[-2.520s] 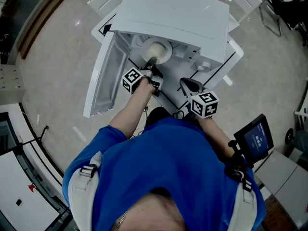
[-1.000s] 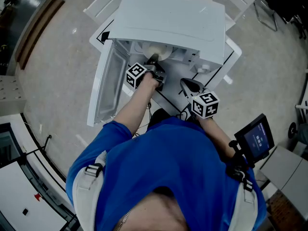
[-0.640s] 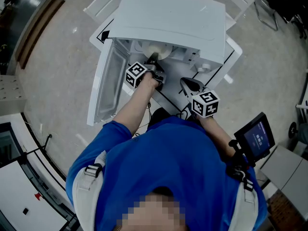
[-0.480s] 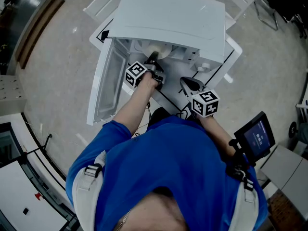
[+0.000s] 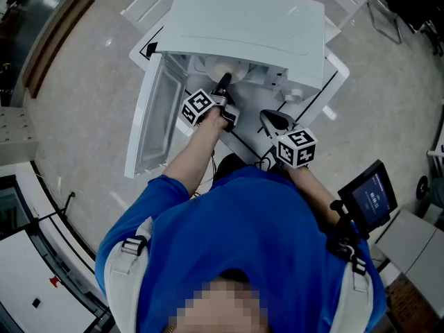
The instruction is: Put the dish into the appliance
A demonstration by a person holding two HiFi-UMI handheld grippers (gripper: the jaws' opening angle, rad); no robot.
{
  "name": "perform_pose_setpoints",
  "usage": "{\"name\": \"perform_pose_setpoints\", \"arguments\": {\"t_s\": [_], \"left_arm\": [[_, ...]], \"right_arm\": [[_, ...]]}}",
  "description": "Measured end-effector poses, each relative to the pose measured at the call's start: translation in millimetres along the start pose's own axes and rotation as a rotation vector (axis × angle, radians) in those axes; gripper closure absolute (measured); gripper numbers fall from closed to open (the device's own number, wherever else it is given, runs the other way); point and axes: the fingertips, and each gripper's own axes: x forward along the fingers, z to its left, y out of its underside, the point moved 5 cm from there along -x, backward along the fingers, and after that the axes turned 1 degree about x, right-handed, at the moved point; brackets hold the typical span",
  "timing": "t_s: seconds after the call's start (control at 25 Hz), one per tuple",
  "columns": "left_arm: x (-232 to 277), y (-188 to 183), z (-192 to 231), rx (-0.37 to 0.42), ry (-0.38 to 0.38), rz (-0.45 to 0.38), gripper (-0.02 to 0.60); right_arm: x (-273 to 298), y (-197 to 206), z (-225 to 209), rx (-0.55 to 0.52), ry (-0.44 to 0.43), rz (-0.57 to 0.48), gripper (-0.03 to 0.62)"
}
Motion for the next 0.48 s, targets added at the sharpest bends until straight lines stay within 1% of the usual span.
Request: {"name": "perform_pose_setpoints", "arguments": {"t_s": [0.24,0.36,0.48], "left_arm": [[-4.4,2.3,-3.5,0.096,0.007,0.011,0.413],[-9.9,1.9,-5.6,0.175,-0.002,0.012,0.413],[-15.4,1.8,-5.2,0.269,-0.030,0.011,0.413]], "right_arm": [[0.4,-0.3,0.1,-0.003,-0.010,-0.001,0.592],[0.6,-0.2,2.1,-0.005,-0.017,-0.002,0.592],[1.4,-0.6,3.7,-0.011,-0.026,-0.004,0.592]]}}
